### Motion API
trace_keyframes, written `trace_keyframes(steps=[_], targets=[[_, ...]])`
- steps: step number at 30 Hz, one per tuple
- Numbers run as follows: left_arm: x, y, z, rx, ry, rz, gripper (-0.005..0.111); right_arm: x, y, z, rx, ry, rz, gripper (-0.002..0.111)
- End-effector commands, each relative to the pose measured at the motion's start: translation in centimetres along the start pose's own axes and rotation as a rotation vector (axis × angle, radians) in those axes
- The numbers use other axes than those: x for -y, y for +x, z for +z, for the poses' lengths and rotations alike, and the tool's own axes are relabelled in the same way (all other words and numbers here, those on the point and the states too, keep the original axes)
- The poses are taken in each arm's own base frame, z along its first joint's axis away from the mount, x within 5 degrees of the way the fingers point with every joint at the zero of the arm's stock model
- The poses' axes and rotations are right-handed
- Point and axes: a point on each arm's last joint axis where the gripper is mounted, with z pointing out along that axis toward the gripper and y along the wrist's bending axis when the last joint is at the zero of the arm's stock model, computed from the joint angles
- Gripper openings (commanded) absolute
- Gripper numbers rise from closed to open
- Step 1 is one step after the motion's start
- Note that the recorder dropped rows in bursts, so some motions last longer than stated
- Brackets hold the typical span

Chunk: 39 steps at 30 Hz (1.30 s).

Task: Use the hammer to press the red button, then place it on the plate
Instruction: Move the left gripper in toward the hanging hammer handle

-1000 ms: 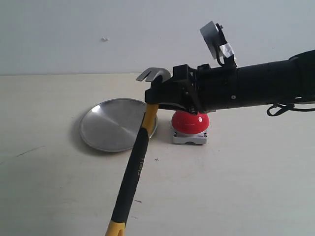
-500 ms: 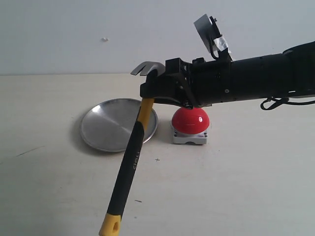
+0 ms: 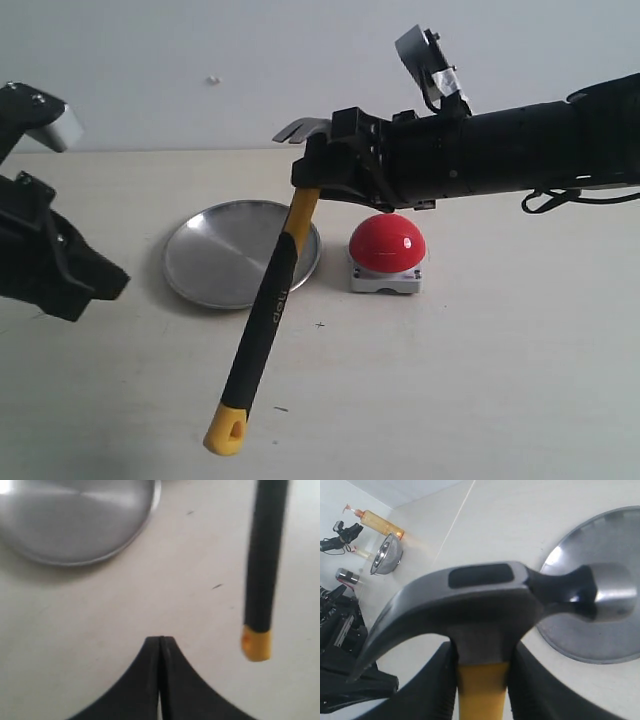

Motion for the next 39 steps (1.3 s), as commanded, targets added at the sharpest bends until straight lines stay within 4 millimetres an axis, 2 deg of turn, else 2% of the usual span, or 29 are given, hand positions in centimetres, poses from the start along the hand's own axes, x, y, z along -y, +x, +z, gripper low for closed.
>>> trace_keyframes(steps=[1,5,8,13,16,19,25,33,39], targets=[[0.7,-0.8,1.5,0.104,0.144,0.036,0.0,-0.7,-0.7,-0.1,0.037,-0.029,0.018,0.0],[0.2,-1.4,2.4,0.18,0.135,-0.052,0.0,-0.4,-0.7,0.0,0.045,-0.003,0.023,0.0],[0.1,-1.7,3.1,0.21,0.162,-0.071,0.009,-0.1,-0.6,0.1,0.041,0.003,0.034,0.0],[-0.3,-1.2,4.6,0.164,0.19,-0.097,0.044,0.2,-0.7,0.2,0.045,0.022,0.041,0.0],[-0.4,-0.9,5.6,0.125,0.221,-0.113,0.058,0.2,-1.0,0.2,0.057,0.031,0.041,0.0],[-0.5,-0.8,6.5,0.113,0.238,-0.131,0.058,-0.1,-1.4,0.2,0.066,0.025,0.033,0.0],[-0.6,-0.5,7.9,0.099,0.28,-0.058,0.058,0.2,-1.7,0.6,0.063,0.019,0.065,0.0],[-0.7,-0.6,8.0,0.123,0.28,-0.004,0.058,1.3,-2.0,2.2,0.026,-0.027,0.092,0.0],[-0.8,-0.8,8.0,0.148,0.267,-0.01,0.058,1.2,-2.4,2.4,0.033,-0.031,0.092,0.0]])
